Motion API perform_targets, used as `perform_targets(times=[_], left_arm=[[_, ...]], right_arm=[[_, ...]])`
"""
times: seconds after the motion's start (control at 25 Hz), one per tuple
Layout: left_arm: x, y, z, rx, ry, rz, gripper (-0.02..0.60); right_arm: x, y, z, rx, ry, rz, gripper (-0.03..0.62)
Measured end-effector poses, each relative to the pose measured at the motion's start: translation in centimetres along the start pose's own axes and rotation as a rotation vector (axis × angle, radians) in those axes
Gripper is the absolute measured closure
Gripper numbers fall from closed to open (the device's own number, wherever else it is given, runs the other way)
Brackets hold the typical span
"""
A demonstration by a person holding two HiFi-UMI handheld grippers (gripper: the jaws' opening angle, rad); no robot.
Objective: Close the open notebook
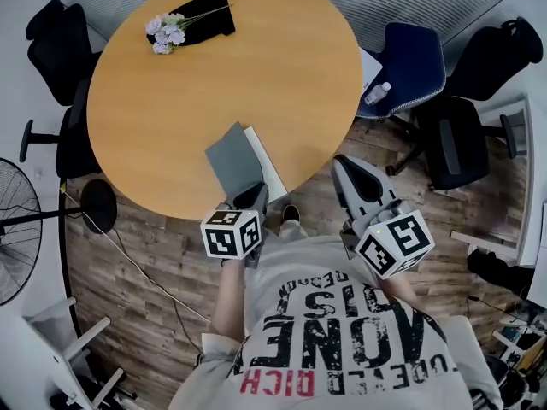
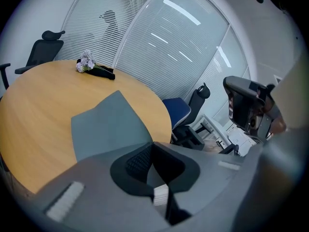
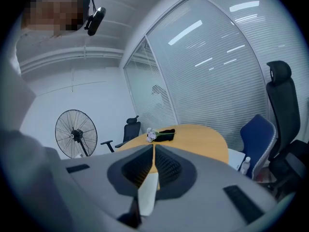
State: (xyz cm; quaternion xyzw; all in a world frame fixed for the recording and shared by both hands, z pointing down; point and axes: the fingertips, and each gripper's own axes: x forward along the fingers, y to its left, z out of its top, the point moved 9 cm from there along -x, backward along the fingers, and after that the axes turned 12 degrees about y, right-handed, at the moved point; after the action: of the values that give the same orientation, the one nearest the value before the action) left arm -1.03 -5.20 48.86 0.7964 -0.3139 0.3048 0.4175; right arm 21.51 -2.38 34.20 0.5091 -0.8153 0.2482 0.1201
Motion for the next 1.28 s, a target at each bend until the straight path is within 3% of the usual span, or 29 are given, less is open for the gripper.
perform_targets(times=[0.48, 1.28], left_arm=[[2.8, -0.2, 0.0, 0.030, 0.049, 0.029, 0.561], [6.5, 0.5, -0.1, -0.001, 0.106, -0.011, 0.554]], right_arm=[[-0.9, -1.5, -0.2, 0.014, -0.010, -0.032, 0.574], [-1.7, -2.4, -0.4, 0.026, -0.012, -0.058, 0.574]])
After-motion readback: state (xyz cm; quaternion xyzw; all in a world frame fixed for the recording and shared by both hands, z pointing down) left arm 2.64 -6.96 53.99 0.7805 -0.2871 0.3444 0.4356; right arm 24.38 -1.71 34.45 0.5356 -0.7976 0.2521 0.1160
